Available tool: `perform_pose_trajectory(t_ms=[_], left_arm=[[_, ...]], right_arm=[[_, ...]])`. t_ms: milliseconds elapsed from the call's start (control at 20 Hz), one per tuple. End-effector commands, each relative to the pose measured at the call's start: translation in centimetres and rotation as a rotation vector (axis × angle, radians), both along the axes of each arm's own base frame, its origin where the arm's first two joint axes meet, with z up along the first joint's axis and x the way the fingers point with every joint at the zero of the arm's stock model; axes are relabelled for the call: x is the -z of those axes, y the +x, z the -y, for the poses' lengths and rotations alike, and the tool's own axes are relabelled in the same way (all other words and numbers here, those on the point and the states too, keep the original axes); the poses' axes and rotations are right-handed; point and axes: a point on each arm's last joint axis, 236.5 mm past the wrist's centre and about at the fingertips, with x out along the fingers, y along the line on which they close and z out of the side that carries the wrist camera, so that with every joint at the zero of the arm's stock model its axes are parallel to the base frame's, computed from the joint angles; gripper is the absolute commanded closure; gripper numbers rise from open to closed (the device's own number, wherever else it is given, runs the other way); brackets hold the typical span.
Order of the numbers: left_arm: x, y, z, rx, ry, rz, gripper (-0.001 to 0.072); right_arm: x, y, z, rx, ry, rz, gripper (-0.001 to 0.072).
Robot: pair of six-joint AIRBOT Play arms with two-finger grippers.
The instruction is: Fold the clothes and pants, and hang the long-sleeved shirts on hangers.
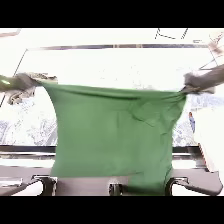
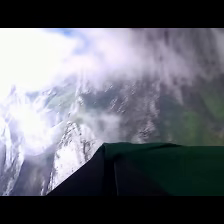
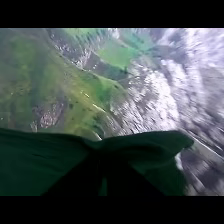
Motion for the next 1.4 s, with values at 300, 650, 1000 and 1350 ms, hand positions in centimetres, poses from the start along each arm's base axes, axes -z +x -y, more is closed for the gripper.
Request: perform_pose_trajectory(t_ms=[300,650,1000,1350], left_arm=[[11.4,10.5,-2.9,-0.13,0.017,-0.007,0.0687],[14.6,12.5,0.3,-0.11,0.023,-0.012,0.0687],[13.2,-0.4,1.2,0.215,-0.133,-0.449,0.0687],[17.4,-6.3,2.1,0.239,-0.169,-0.669,0.0687]], right_arm=[[8.1,18.3,0.4,0.324,0.076,0.441,0.067],[14.9,16.2,-0.9,0.311,0.1,0.239,0.0671],[11.7,3.4,-0.3,0.109,0.057,-0.176,0.0671],[15.2,-2.0,-2.9,0.096,0.061,-0.398,0.0671]])
